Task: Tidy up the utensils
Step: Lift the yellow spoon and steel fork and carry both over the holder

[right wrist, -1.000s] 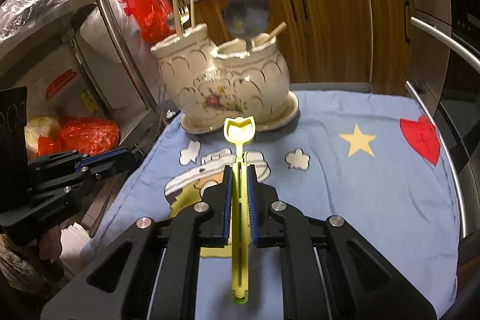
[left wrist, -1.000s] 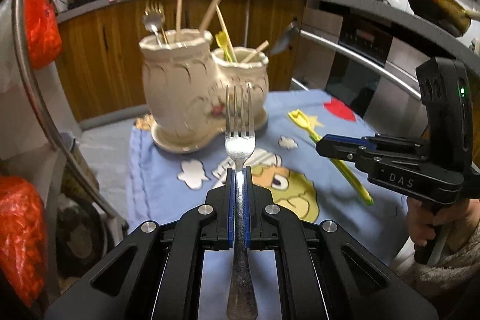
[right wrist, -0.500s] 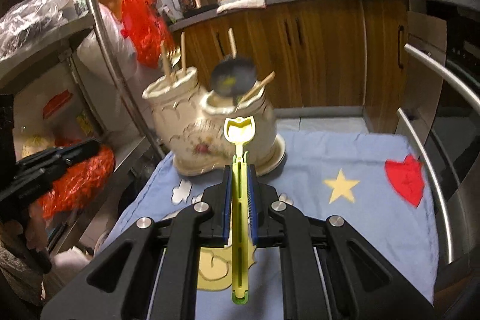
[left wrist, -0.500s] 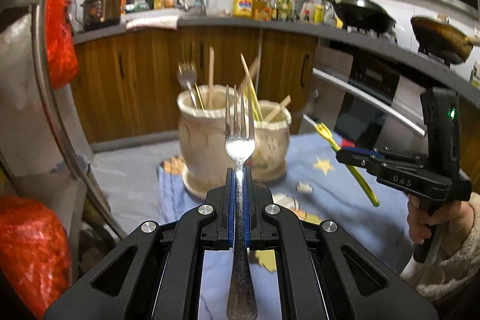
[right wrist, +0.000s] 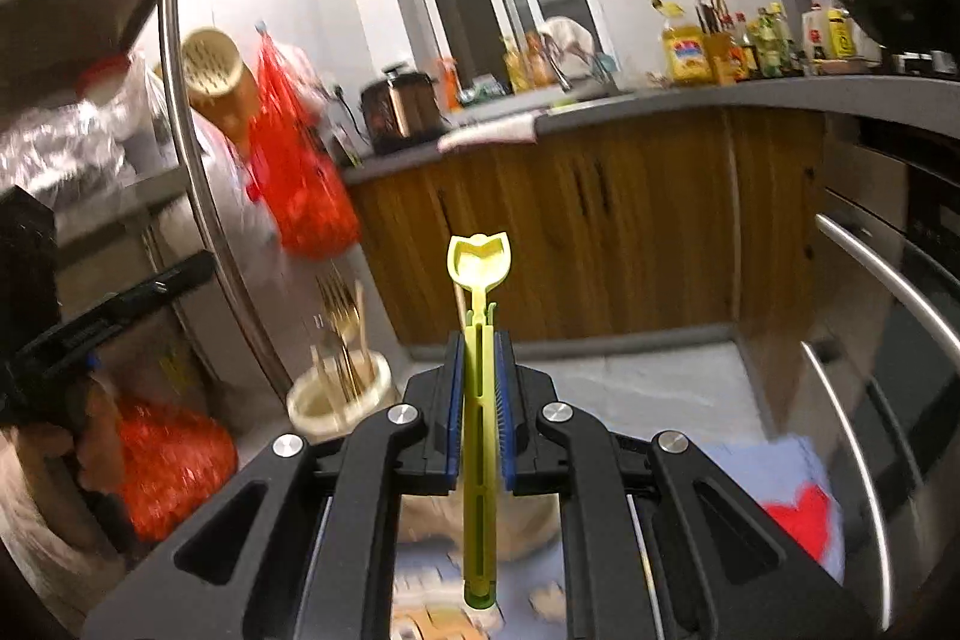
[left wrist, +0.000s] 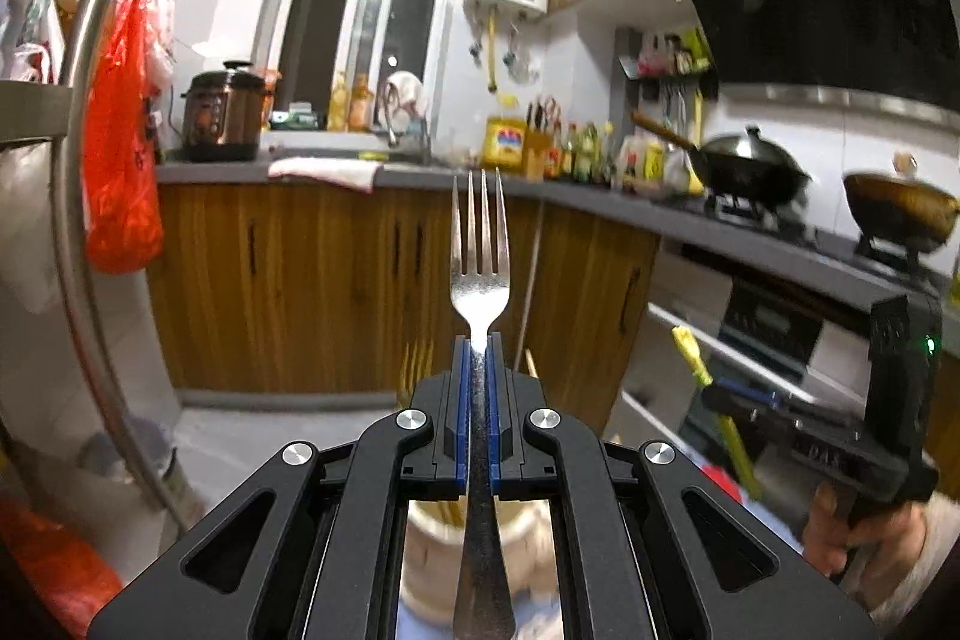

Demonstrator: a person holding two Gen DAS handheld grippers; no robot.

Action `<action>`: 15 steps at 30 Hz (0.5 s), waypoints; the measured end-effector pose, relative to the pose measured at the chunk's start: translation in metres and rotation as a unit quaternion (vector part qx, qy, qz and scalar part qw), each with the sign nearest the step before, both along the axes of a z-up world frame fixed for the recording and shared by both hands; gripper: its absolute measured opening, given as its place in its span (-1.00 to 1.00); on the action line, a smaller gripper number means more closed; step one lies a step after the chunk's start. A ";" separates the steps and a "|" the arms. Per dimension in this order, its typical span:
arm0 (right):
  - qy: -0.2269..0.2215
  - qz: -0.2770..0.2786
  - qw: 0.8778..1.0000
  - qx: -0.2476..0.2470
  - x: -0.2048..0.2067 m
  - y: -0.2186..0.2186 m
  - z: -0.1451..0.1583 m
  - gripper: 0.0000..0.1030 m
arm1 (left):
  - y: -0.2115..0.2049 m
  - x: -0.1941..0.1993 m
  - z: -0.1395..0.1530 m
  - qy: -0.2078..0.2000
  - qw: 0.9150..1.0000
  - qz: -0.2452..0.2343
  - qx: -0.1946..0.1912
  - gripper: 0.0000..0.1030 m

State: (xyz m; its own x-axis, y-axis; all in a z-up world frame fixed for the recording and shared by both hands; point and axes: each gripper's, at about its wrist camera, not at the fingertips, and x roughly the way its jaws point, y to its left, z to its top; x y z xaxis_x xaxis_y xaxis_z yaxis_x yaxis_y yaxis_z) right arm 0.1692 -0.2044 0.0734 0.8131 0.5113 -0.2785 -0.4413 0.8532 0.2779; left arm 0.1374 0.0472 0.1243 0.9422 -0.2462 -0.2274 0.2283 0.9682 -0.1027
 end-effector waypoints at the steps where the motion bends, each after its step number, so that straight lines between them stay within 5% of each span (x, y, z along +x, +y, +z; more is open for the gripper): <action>1: -0.006 0.005 1.000 0.007 0.007 0.004 0.001 -0.82 | 0.000 0.006 0.001 -0.002 1.000 -0.001 -0.005 -0.90; 6: -0.012 0.024 0.998 0.063 0.040 0.012 -0.003 -0.82 | 0.001 0.039 -0.010 0.005 0.999 -0.011 -0.045 -0.90; 15: -0.002 0.025 0.995 0.094 0.075 0.012 -0.015 -0.82 | -0.001 0.064 -0.040 -0.010 0.999 0.008 -0.041 -0.90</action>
